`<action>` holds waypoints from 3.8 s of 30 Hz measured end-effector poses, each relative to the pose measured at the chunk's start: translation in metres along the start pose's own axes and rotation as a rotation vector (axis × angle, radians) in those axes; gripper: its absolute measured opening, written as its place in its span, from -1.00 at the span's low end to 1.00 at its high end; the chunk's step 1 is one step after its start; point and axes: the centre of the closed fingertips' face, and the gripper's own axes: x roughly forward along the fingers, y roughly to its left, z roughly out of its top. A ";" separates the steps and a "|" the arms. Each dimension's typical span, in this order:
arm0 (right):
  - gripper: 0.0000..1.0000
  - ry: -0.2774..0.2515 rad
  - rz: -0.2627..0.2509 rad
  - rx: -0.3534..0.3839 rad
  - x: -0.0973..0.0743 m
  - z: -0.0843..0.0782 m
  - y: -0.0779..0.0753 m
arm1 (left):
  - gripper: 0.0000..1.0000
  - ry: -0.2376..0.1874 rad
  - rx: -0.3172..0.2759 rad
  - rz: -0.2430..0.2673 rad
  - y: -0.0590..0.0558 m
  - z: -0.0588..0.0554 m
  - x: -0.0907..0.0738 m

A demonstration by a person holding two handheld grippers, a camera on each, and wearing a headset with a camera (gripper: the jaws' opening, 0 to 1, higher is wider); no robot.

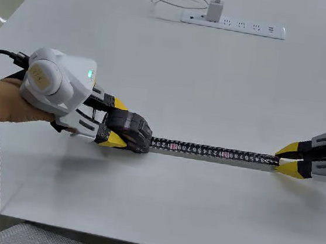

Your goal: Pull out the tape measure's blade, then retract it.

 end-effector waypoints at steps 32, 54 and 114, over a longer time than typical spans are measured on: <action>-0.80 -0.005 -0.016 0.052 -0.001 0.000 0.000 | -0.36 0.012 0.003 0.039 0.003 0.000 0.003; -0.15 -0.063 -0.147 0.241 -0.017 -0.007 0.001 | 0.26 -0.075 -0.310 0.192 -0.007 -0.010 -0.013; 0.98 -0.309 -0.521 0.563 -0.056 0.050 0.082 | 0.98 -0.191 -0.628 0.531 -0.050 0.020 -0.072</action>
